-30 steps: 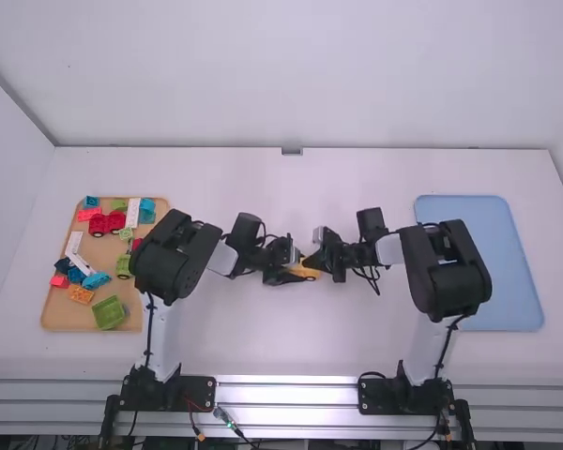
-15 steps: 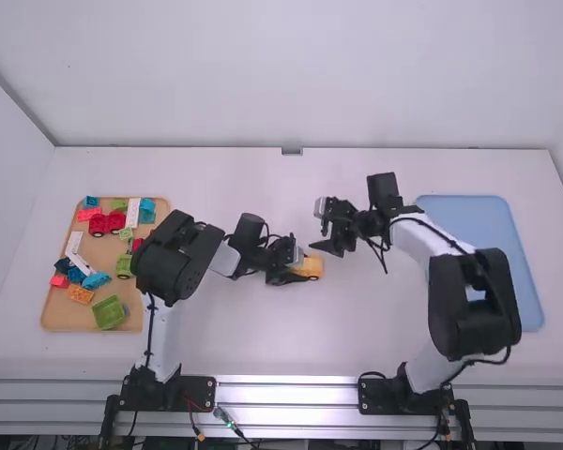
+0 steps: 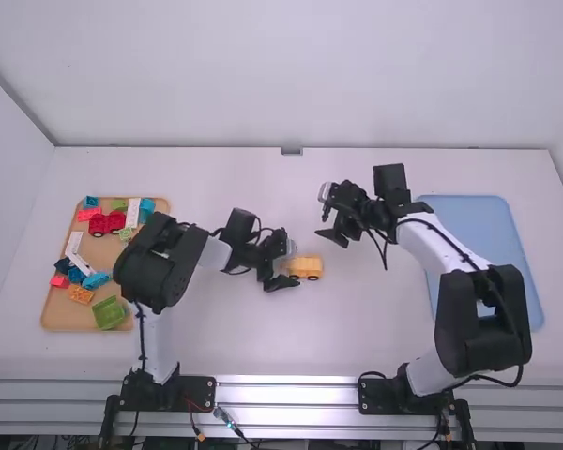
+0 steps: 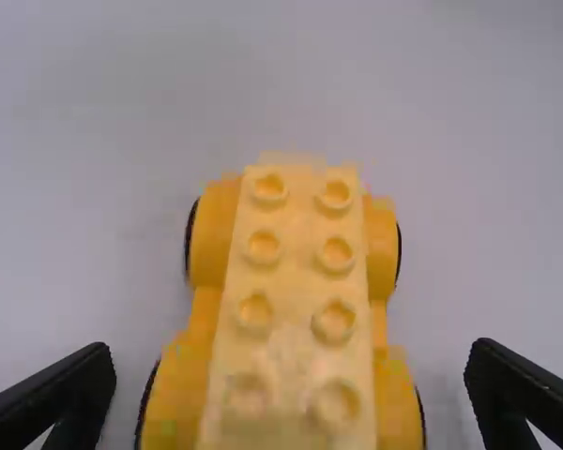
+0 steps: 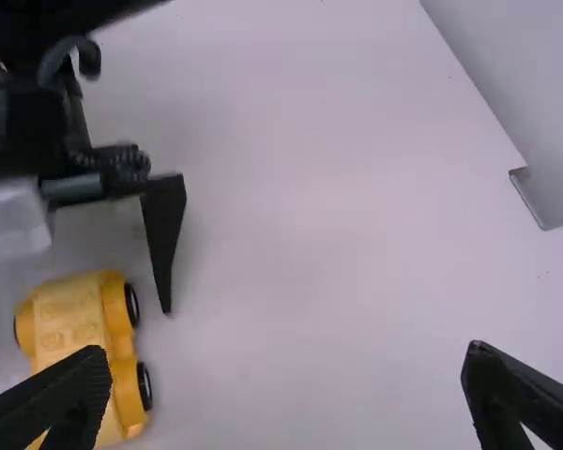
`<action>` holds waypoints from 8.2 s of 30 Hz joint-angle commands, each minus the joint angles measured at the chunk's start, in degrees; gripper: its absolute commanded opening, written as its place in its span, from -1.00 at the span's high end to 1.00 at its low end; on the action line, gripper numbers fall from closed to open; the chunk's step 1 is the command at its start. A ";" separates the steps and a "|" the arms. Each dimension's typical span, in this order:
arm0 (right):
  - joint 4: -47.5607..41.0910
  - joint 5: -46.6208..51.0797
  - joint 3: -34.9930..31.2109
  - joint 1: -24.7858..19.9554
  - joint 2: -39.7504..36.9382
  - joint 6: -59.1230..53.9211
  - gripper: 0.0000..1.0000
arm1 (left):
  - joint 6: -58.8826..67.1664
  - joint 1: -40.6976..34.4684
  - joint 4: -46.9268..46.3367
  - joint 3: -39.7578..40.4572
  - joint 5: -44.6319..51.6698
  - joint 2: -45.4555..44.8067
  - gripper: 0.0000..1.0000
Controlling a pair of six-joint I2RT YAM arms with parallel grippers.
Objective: Assemble lego blocks to make yellow taxi
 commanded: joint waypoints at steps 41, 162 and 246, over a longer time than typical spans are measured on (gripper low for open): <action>19.89 7.41 -0.15 -0.09 0.42 7.98 -0.97 | -53.05 72.41 -50.53 2.32 -48.46 -30.29 -0.80; 16.68 6.86 -0.15 -1.25 0.42 8.04 -0.98 | -96.37 65.24 -39.89 5.25 -54.86 -14.80 0.55; 59.41 -44.74 7.50 7.06 15.43 72.22 0.15 | -64.74 10.95 50.18 -2.29 20.09 -14.91 0.96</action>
